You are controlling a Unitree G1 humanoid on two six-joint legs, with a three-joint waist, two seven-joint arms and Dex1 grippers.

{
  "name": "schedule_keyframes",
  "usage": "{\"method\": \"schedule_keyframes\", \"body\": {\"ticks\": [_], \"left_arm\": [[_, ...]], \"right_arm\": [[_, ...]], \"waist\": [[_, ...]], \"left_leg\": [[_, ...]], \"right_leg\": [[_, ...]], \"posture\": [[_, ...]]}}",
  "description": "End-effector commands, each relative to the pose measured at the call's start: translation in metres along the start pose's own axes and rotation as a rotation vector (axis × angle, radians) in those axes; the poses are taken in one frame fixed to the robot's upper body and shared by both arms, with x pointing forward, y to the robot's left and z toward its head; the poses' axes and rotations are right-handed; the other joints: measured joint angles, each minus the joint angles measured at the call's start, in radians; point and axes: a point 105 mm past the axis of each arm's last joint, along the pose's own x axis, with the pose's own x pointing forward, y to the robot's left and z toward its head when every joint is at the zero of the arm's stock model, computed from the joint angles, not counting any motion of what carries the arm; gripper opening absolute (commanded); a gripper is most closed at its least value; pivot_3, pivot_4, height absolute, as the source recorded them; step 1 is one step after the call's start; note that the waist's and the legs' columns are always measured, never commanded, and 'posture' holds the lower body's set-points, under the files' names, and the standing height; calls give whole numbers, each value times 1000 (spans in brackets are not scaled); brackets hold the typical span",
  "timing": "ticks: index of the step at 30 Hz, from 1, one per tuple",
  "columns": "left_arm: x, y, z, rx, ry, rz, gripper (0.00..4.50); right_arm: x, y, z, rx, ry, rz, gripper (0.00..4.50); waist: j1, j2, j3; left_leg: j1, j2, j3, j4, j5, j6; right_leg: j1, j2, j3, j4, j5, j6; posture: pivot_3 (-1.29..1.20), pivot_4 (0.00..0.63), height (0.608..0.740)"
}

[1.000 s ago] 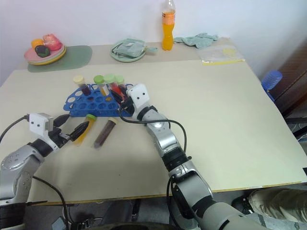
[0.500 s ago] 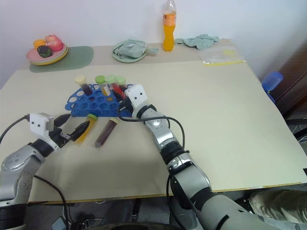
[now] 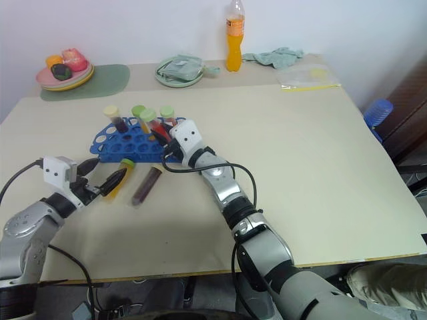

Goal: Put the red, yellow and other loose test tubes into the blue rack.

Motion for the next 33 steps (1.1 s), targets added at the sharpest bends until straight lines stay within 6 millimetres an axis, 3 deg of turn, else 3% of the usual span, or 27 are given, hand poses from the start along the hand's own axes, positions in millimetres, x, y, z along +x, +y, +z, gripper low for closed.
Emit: {"method": "schedule_keyframes", "body": {"ticks": [1,10,12,13,18,25,33], "left_arm": [[0,-4,10,21,-32,-10,4500],[0,-6,10,20,-29,-12,4500],[0,-6,10,20,-29,-9,4500],[-1,-6,10,21,-28,-7,4500],[-3,-5,11,21,-27,2,4500],[-5,-4,13,27,-24,19,4500],[4,-4,38,87,89,43,4500]], "right_arm": [[22,26,15,66,-45,27,657],[23,25,15,84,-55,28,657],[20,28,19,110,-79,67,1689],[18,29,24,107,-105,79,1957],[10,19,54,74,-230,50,4436],[-15,6,85,33,-291,42,4436],[-58,-29,67,0,-34,54,4436]], "waist": [[0,0,0],[1,0,0],[0,0,0],[0,0,0],[-1,1,0],[3,0,0],[8,0,0]], "left_leg": [[0,0,0,0,0,0],[0,0,0,0,0,-1],[0,0,0,0,0,-1],[0,0,0,0,0,-1],[0,1,0,-1,0,-1],[0,1,0,-1,0,0],[0,0,-1,-1,0,0]], "right_leg": [[0,0,0,0,0,0],[0,0,0,0,0,0],[0,0,0,0,0,0],[0,0,0,0,0,0],[-1,0,0,0,0,0],[0,0,0,0,0,0],[1,0,0,-1,0,0]], "posture": [[0,150,740],[0,150,740],[0,150,740],[0,150,740],[0,150,740],[0,150,740],[0,150,740]]}}
